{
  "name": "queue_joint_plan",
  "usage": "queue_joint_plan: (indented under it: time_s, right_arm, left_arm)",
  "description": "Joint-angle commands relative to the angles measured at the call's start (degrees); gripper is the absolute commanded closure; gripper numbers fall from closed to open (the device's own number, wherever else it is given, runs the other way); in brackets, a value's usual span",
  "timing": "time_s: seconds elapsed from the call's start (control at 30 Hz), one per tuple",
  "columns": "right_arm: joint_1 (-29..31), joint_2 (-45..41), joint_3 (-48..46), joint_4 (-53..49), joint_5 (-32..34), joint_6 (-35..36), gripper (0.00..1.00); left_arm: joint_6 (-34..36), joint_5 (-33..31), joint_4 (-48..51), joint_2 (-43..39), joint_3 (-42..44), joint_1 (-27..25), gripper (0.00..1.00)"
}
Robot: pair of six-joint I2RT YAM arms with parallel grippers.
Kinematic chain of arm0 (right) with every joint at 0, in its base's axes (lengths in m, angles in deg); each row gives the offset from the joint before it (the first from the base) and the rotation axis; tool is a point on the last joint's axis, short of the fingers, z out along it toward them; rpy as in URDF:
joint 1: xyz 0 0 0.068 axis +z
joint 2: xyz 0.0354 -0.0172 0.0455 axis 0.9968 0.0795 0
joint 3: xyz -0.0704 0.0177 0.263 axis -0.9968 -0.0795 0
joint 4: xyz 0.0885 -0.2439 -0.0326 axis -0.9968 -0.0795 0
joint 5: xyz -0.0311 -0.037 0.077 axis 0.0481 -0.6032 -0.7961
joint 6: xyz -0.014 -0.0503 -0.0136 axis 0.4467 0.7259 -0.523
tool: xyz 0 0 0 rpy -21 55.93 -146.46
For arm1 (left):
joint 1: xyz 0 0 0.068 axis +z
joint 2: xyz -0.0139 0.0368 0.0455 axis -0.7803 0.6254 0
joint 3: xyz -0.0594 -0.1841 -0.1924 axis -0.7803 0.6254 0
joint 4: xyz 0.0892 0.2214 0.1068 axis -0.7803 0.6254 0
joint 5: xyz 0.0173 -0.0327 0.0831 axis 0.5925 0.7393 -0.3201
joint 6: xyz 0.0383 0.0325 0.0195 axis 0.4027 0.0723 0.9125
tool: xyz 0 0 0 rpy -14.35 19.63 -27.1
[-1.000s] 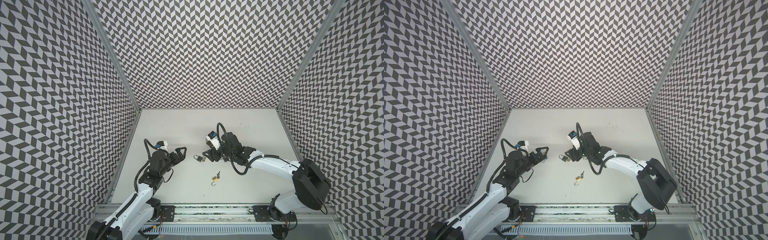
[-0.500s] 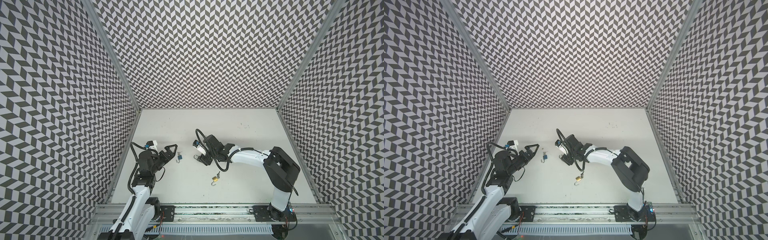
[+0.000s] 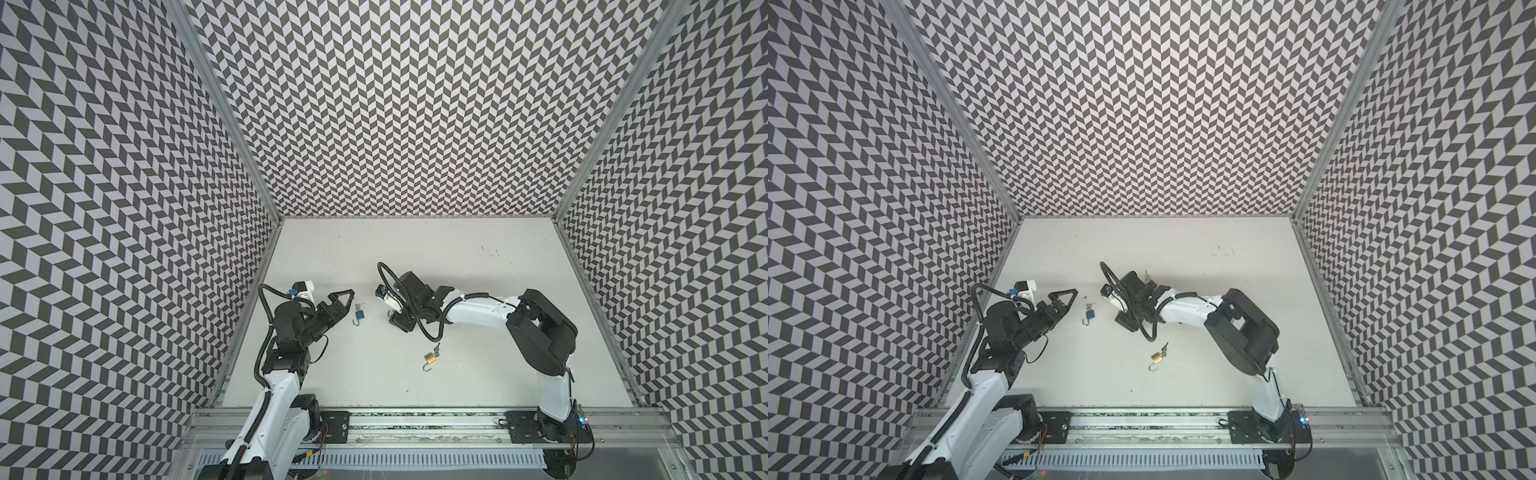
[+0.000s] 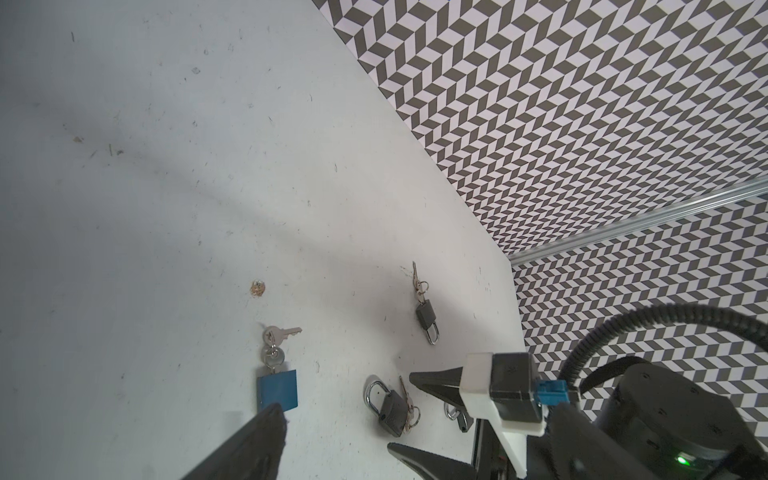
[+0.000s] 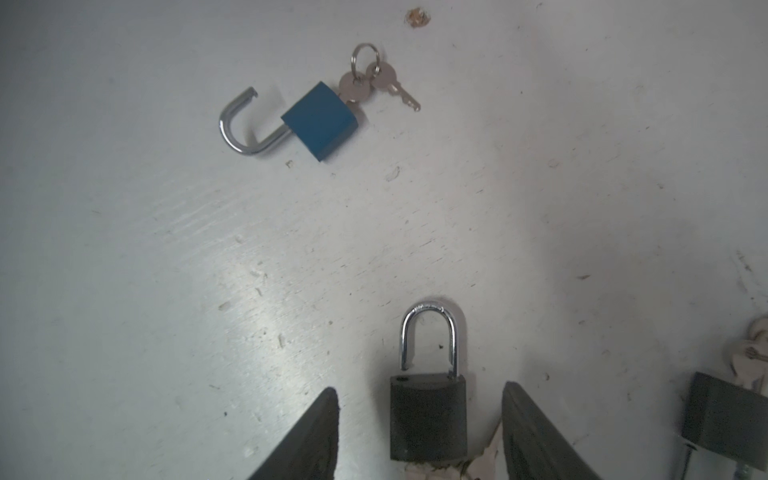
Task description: Lock with the key
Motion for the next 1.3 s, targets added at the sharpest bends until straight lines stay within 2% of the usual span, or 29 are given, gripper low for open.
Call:
queue_joint_plan:
  time_s: [0.0, 0.23, 1.27]
  right_arm:
    - [0.3, 1.0, 1.0, 0.0, 0.2, 0.9, 0.40]
    - [0.2, 2.1, 0.9, -1.2, 1.5, 0.5, 0.41]
    - [0.2, 2.6, 0.2, -1.4, 0.9, -0.1, 0.65]
  left_arm:
    - [0.8, 1.1, -0.7, 0.1, 0.3, 0.4, 0.01]
    - [1.2, 1.1, -0.4, 0.2, 0.1, 0.4, 0.01]
    - [2.0, 0.5, 1.3, -0.4, -1.2, 0.4, 0.02]
